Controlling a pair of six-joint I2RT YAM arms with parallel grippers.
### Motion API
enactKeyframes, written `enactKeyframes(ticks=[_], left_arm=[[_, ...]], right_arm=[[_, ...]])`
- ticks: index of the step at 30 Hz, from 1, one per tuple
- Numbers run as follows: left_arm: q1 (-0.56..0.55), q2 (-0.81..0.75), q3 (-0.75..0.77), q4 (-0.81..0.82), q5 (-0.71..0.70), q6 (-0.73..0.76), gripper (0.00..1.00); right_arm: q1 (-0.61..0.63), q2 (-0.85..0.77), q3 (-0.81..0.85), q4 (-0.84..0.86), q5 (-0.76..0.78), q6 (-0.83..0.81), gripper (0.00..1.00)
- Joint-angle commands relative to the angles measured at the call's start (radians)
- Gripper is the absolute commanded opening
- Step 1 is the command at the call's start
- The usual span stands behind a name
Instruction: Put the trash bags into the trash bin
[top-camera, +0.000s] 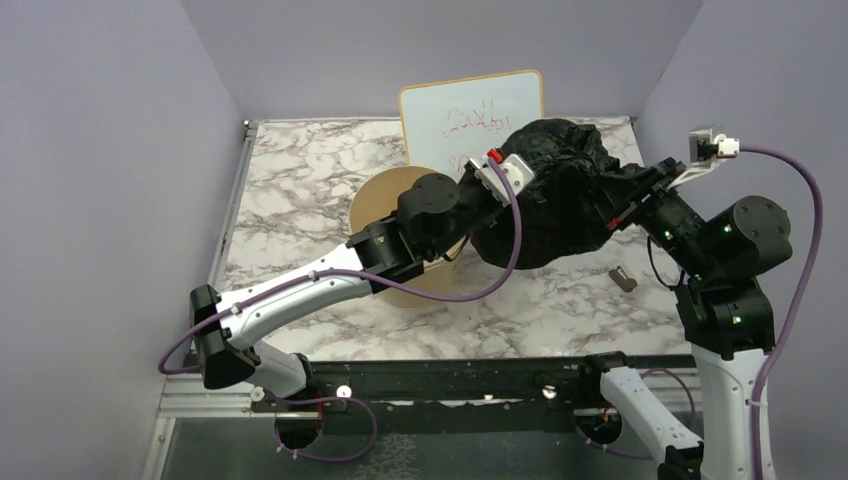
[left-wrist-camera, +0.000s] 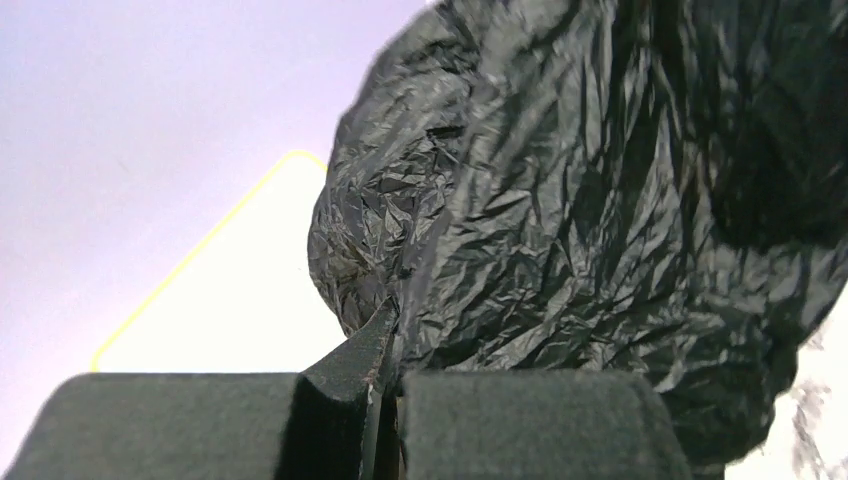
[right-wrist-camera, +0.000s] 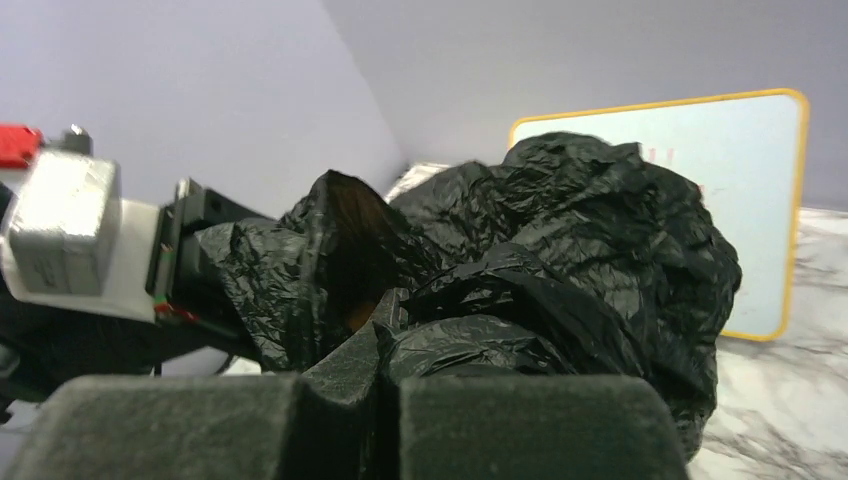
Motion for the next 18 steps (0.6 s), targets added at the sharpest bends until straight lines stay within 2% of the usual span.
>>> enactKeyframes(ticks=[1, 3, 8, 14, 18], left_arm=[[0.008, -0.037, 0.05, 0.04, -0.052, 0.11, 0.0], [0.009, -0.041, 0.054, 0.067, -0.063, 0.141, 0.0], [0.012, -0.009, 0.152, 0.065, -0.031, 0.214, 0.0], [0.011, 0.025, 0.232, 0.037, -0.015, 0.264, 0.0], [0.011, 0.013, 0.237, 0.052, -0.013, 0.263, 0.0]], right_arm=[[-0.005, 0.014, -0.048, 0.121, -0.164, 0.068, 0.01], [-0.005, 0.029, -0.054, 0.15, -0.215, 0.083, 0.01], [-0.005, 0.096, -0.015, 0.021, -0.133, 0.049, 0.01], [-0.005, 0.064, -0.067, 0.14, -0.191, 0.11, 0.01], [-0.005, 0.064, -0.059, 0.12, -0.166, 0.103, 0.01]])
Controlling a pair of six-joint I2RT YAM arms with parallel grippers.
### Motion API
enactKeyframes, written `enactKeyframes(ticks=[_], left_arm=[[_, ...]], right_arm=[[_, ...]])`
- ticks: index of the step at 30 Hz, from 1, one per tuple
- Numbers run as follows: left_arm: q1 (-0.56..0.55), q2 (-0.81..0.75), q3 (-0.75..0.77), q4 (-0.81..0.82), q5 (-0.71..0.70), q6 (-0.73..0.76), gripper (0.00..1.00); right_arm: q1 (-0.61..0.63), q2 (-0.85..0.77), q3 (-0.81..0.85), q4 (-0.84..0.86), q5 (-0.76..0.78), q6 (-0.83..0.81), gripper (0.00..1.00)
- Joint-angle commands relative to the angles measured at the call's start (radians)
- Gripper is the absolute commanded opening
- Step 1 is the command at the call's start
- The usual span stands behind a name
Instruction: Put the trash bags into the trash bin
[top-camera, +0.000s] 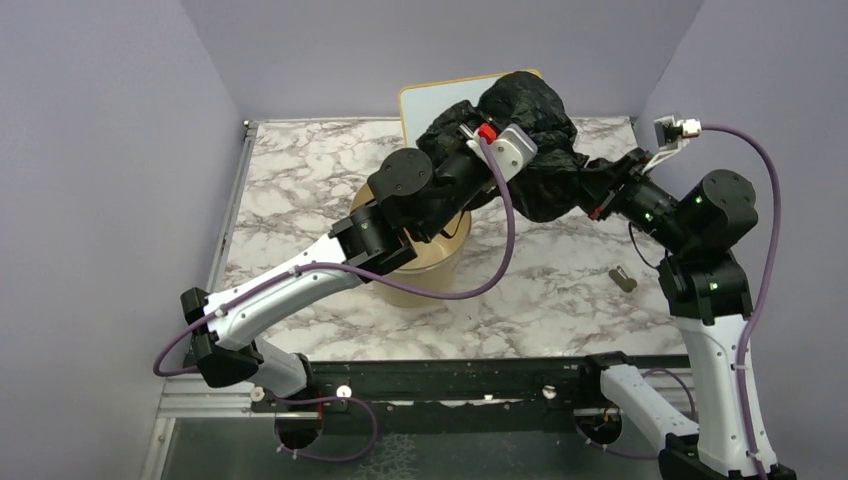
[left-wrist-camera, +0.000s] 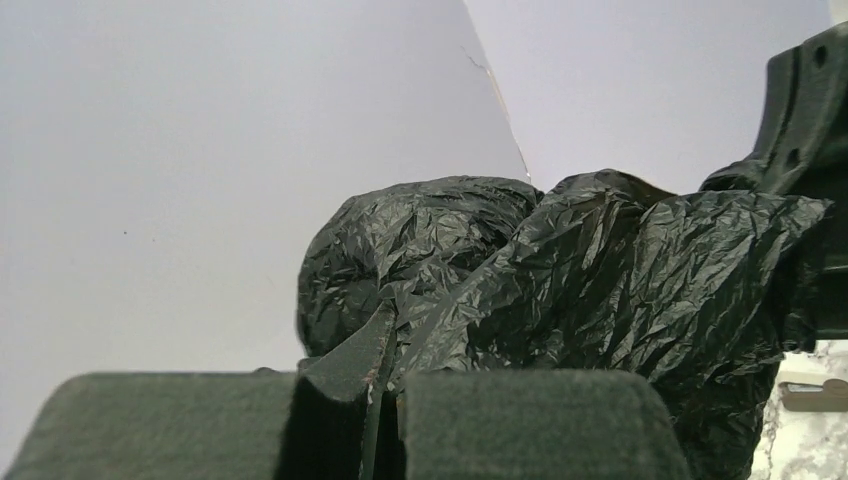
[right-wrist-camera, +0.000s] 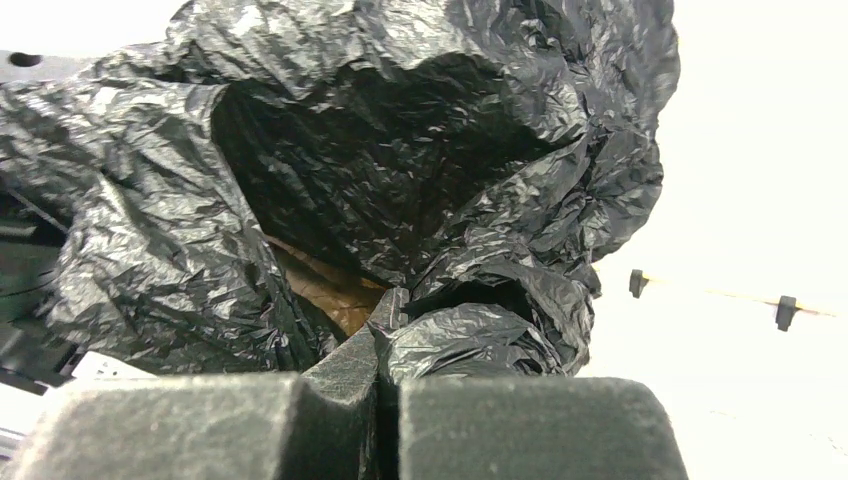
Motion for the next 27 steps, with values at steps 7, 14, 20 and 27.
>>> enactKeyframes(ticks=[7, 14, 20, 27], left_arm=[[0.002, -0.073, -0.047, -0.01, 0.001, -0.012, 0.0], [0.002, -0.182, -0.231, 0.0, -0.18, -0.02, 0.0], [0.015, -0.237, -0.289, -0.013, -0.219, -0.061, 0.0], [0.018, -0.365, -0.459, 0.098, -0.276, -0.147, 0.0]], right_arm=[[-0.005, 0.004, 0.008, 0.061, -0.059, 0.034, 0.01], [-0.003, 0.111, -0.009, 0.187, -0.224, 0.21, 0.01], [0.008, 0.152, -0.003, 0.27, -0.246, 0.268, 0.01], [0.282, 0.334, 0.232, 0.141, -0.18, 0.117, 0.01]])
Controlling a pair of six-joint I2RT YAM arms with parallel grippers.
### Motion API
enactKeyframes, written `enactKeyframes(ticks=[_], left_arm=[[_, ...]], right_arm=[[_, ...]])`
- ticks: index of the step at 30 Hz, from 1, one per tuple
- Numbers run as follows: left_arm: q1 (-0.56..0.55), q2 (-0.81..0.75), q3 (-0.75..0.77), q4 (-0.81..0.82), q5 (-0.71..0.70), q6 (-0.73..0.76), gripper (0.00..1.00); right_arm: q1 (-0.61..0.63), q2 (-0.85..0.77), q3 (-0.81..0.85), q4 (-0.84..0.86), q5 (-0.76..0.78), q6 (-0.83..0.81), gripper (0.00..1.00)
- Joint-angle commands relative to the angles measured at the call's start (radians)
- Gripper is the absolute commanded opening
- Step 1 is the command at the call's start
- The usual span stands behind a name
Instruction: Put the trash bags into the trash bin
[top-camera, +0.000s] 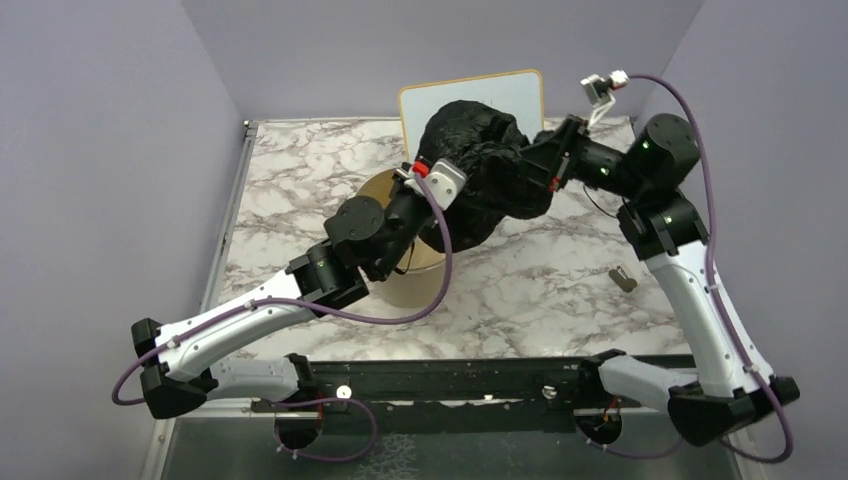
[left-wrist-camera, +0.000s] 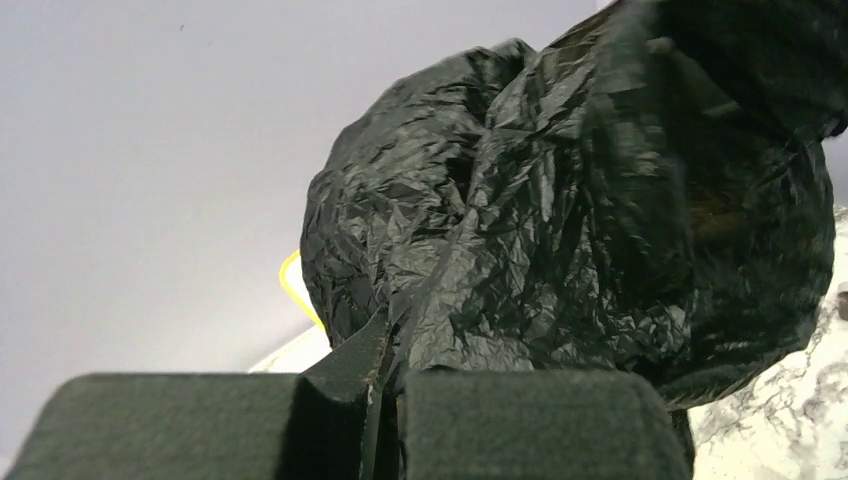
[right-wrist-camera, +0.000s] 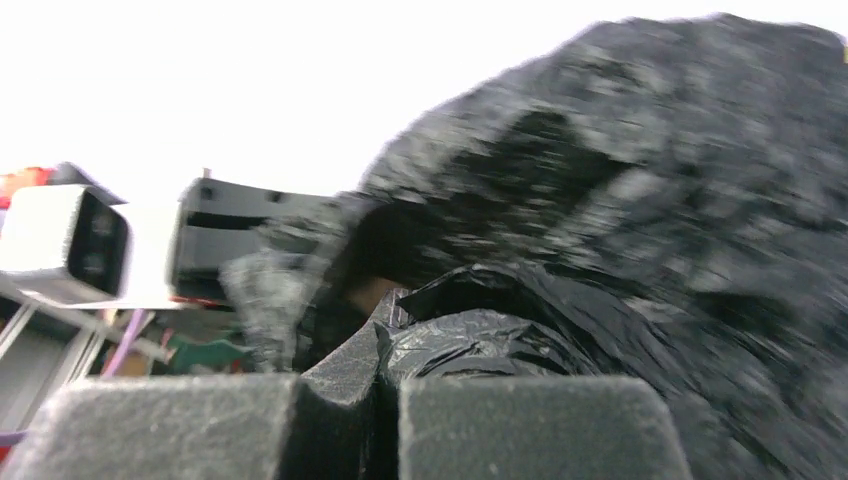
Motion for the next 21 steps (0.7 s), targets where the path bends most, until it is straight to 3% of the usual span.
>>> enactKeyframes(ticks=[1, 5, 8, 14, 17, 21], left_arm=[[0.005, -0.101, -0.071, 0.077, -0.083, -0.06, 0.0], [0.006, -0.133, -0.096, 0.048, -0.092, -0.073, 0.0], [0.006, -0.163, -0.138, 0.02, -0.213, -0.075, 0.0], [0.012, -0.282, -0.226, 0.014, -0.31, -0.095, 0.0], [0.018, -0.299, -0.278, 0.015, -0.289, -0.083, 0.0], [0.02, -0.299, -0.258, -0.109, -0.398, -0.13, 0.0]], right_arm=[[0.189, 0.129, 0.22, -0.111, 0.043, -0.147, 0.01], [0.244, 0.212, 0.313, -0.111, 0.088, -0.162, 0.01], [0.255, 0.27, 0.37, -0.124, 0.082, -0.177, 0.01], [0.318, 0.375, 0.482, -0.15, 0.076, -0.205, 0.01], [0.352, 0.404, 0.479, -0.129, 0.088, -0.203, 0.01], [0.392, 0.436, 0.477, -0.125, 0.102, -0.206, 0.01]])
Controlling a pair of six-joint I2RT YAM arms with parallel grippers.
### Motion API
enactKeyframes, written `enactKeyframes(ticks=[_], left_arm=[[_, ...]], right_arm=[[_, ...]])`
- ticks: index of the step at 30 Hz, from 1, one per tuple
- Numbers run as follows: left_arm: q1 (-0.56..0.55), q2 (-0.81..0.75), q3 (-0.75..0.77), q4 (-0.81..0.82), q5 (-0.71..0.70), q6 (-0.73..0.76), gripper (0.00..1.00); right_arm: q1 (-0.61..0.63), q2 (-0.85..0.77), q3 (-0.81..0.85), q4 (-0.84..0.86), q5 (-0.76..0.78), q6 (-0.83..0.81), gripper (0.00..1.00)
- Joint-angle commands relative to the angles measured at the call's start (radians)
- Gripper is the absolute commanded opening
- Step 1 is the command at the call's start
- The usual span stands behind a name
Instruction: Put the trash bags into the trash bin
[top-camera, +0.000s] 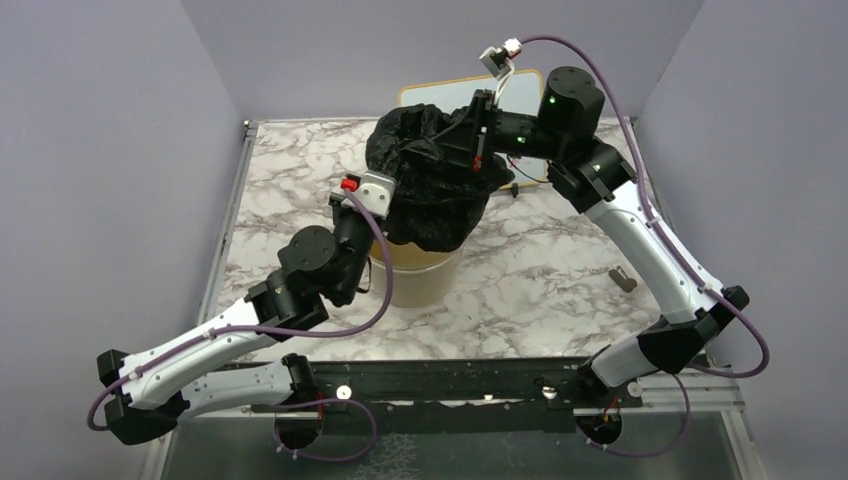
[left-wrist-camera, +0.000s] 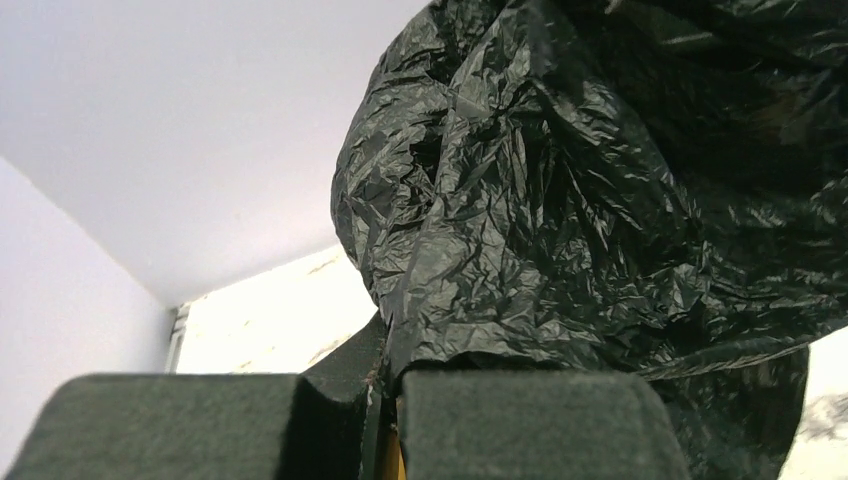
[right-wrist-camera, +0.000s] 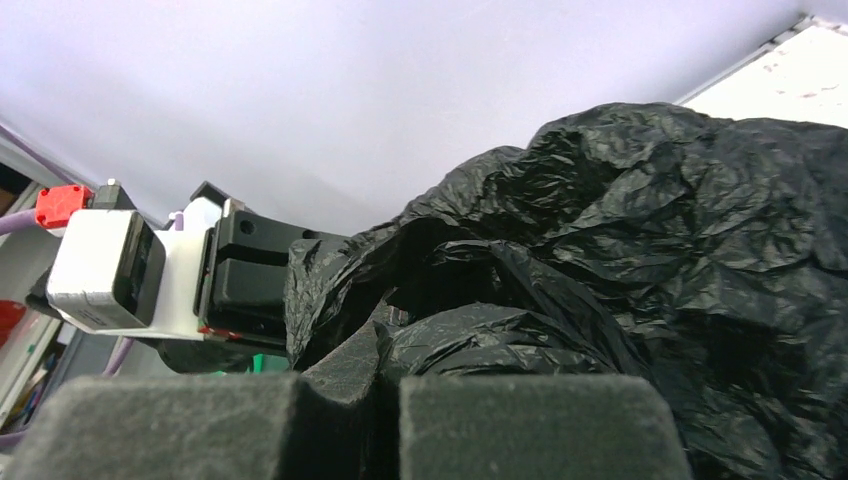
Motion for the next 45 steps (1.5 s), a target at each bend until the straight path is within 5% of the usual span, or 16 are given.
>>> enactKeyframes(ticks=[1, 5, 9, 17, 26, 34, 45], left_arm=[[0.005, -0.021, -0.008, -0.112, -0.127, -0.049, 0.0], [0.008, -0.117, -0.054, -0.104, -0.264, -0.066, 0.0], [0.008, -0.215, -0.077, -0.079, -0.155, -0.1, 0.0], [0.008, -0.108, -0.012, -0.294, -0.08, -0.177, 0.0], [0.01, -0.029, -0.055, -0.194, 0.066, -0.267, 0.0], [0.011, 0.093, 0.078, -0.161, 0.276, -0.28, 0.0], [0.016, -0.037, -0.148, -0.199, 0.074, -0.407, 0.0]], right_arm=[[0.043, 0.03, 0.022, -0.004, 0.032, -0.028, 0.01], [0.078, 0.061, 0.045, -0.015, 0.043, -0.033, 0.01], [0.106, 0.095, 0.076, -0.013, 0.048, -0.037, 0.01], [0.144, 0.112, 0.076, -0.022, 0.096, -0.041, 0.01], [0.144, 0.057, 0.123, -0.14, 0.28, -0.112, 0.01], [0.144, 0.087, 0.296, -0.266, 0.321, -0.179, 0.01], [0.15, 0.052, 0.022, -0.122, 0.197, -0.084, 0.01]])
